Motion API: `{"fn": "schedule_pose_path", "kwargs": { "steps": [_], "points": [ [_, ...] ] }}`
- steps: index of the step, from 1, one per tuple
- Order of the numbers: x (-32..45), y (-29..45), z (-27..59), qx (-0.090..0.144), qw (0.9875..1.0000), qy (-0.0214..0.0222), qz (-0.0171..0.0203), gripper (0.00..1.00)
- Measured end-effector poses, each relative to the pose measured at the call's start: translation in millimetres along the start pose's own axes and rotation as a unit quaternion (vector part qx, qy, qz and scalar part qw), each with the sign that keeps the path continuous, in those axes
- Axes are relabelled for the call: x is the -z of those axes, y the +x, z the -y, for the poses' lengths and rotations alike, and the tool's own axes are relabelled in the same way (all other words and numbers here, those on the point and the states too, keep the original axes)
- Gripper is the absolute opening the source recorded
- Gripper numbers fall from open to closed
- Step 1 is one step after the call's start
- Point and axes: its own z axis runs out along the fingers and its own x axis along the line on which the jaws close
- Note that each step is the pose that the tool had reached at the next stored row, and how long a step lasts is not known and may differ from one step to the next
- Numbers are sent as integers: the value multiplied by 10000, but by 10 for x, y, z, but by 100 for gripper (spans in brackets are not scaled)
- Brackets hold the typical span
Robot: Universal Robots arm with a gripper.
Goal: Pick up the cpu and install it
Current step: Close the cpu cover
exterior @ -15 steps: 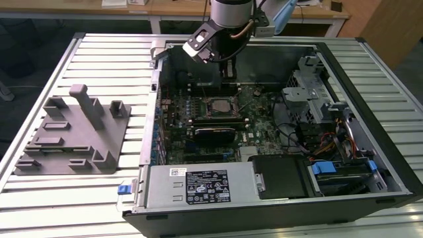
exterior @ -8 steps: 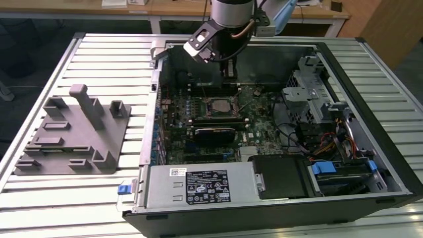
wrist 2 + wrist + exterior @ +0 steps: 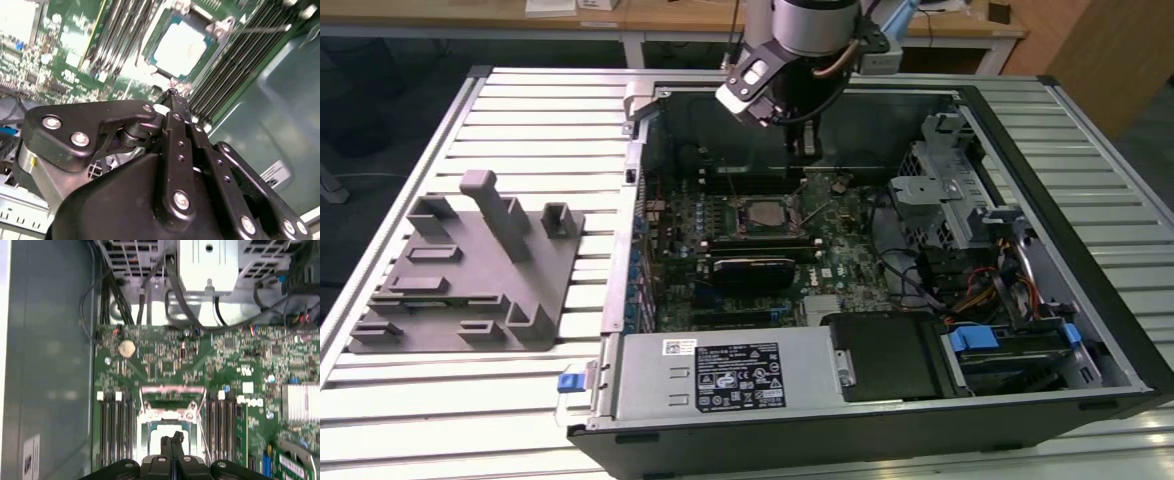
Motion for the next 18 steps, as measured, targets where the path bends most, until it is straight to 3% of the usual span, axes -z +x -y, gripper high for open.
{"fn": "schedule_pose_path", "kwargs": {
  "steps": [9, 18],
  "points": [
    [-12, 2, -304, 0, 10000, 0, 0, 11],
    [-22, 4, -547, 0, 10000, 0, 0, 11]
  ]
}}
